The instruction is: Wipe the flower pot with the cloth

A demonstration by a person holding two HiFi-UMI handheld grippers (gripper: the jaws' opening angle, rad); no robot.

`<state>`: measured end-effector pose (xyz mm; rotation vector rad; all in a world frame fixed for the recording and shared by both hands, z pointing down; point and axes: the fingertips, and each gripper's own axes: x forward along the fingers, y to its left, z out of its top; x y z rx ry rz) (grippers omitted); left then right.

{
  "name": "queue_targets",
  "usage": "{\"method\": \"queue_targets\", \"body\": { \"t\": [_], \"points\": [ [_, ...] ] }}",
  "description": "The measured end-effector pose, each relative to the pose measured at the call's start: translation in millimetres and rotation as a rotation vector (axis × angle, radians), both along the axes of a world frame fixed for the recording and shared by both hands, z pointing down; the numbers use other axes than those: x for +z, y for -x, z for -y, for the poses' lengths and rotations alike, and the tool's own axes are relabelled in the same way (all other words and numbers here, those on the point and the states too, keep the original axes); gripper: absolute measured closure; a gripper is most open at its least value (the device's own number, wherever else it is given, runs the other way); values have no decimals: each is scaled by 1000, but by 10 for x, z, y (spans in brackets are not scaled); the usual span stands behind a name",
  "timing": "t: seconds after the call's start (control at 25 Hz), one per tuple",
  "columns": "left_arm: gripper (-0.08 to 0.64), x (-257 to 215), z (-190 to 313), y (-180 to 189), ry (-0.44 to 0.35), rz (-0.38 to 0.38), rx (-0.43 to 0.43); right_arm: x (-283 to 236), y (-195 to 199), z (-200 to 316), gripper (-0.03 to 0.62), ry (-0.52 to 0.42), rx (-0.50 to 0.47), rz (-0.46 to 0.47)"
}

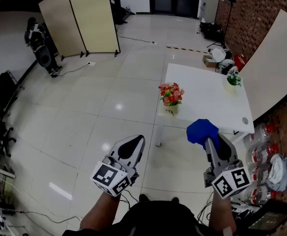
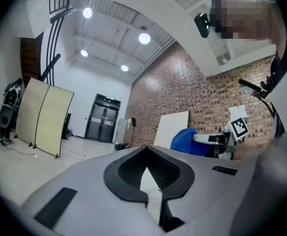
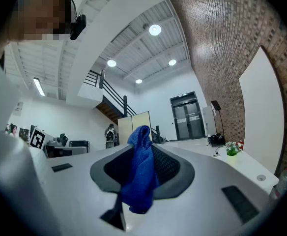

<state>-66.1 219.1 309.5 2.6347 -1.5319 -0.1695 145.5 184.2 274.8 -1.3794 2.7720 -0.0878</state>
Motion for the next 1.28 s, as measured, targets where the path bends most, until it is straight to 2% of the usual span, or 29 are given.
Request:
{"method": "queue_targets", "body": {
  "t": [0.28,0.52,0.76,0.96,1.28],
  "points": [
    [557,121,223,210,6,12,48,57,175,122,495,-5,57,-10],
    [557,340,623,268,52,-9,55,134,231,424,495,8,76,-23],
    [557,441,1244,75,61,10,115,305,139,1079,495,23,67,-4],
    [557,376,1823,-90,52,43,109,327,37,1750,495,20,30,18],
    [547,445,2628,-208,53,83,47,336,-121,2623,495,15,-68,35]
  ]
}}
